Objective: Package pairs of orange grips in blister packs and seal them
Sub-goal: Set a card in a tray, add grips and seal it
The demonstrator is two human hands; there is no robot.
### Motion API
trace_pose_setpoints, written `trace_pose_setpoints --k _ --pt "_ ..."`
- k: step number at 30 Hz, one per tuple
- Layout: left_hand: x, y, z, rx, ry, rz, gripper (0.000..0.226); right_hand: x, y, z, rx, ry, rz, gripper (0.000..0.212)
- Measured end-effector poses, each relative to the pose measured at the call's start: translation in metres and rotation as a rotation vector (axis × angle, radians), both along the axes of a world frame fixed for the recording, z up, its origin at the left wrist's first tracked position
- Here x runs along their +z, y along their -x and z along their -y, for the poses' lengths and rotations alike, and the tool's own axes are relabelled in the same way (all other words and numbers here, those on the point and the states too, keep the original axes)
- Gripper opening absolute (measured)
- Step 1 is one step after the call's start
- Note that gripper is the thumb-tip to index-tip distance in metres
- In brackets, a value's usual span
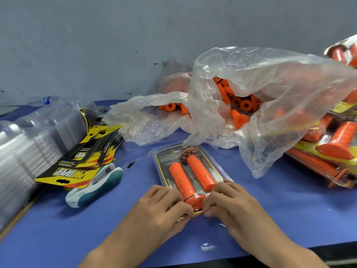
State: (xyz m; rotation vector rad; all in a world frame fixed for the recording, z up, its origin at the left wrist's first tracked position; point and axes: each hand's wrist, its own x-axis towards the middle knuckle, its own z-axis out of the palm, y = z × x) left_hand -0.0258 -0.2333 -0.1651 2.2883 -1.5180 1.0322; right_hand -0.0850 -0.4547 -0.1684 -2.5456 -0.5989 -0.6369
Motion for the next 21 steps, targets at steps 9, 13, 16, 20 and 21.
trace_pose_setpoints --k 9,13,16,20,21 --pt "0.002 0.002 0.011 0.053 0.059 0.039 0.029 -0.002 -0.004 -0.006 -0.104 0.232 0.242 0.006" --pt "-0.001 0.002 0.014 0.007 0.071 -0.008 0.034 -0.004 -0.001 -0.009 -0.122 0.197 0.244 0.011" --pt "0.001 -0.006 0.011 -0.052 0.023 -0.061 0.035 0.0 -0.003 -0.001 -0.077 0.18 0.182 0.019" --pt "0.003 -0.026 -0.002 -0.013 -0.054 -0.081 0.019 0.005 -0.008 0.018 -0.031 0.12 0.075 0.031" --pt "0.004 -0.031 -0.003 0.002 -0.064 -0.058 0.017 0.005 -0.011 0.023 -0.045 0.14 0.077 0.033"
